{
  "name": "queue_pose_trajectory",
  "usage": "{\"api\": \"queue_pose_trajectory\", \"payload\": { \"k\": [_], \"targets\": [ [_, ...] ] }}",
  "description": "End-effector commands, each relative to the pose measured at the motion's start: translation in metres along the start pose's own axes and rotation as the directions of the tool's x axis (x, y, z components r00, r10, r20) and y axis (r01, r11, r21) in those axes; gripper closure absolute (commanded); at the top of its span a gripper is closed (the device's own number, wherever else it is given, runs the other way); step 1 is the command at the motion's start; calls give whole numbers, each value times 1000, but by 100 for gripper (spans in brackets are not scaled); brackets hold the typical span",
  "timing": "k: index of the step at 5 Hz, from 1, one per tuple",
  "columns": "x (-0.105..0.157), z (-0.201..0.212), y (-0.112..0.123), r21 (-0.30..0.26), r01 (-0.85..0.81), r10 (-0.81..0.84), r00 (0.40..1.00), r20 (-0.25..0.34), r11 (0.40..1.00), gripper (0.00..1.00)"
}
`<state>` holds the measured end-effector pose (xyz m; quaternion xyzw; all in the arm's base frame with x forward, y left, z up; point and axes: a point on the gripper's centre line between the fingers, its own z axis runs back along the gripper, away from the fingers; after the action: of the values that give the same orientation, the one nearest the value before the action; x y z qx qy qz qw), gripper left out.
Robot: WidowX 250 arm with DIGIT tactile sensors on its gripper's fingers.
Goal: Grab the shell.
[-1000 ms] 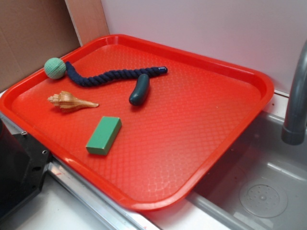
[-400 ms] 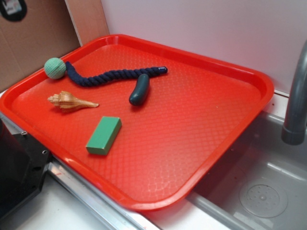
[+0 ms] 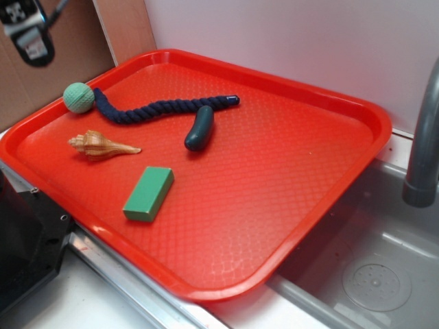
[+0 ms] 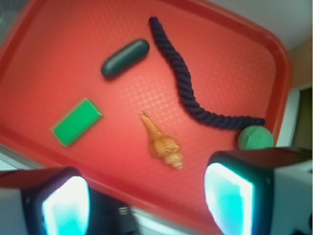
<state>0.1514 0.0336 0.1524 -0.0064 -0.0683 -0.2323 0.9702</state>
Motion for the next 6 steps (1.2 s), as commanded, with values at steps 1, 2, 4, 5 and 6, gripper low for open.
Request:
{"api": "queue_pose_trajectory", "payload": {
  "k": [1, 2, 4, 5, 6],
  "targets": [
    [4, -55, 14, -31, 248, -249, 969, -2, 968, 0],
    [-2, -79, 18, -54, 288, -290, 956, -39, 956, 0],
    [-12, -113, 15, -75, 300, -308, 942, -136, 951, 0],
    [-15, -123, 14, -51, 294, -299, 937, -182, 954, 0],
    [-14, -129, 12, -42, 271, -273, 940, -204, 962, 0]
  ]
}}
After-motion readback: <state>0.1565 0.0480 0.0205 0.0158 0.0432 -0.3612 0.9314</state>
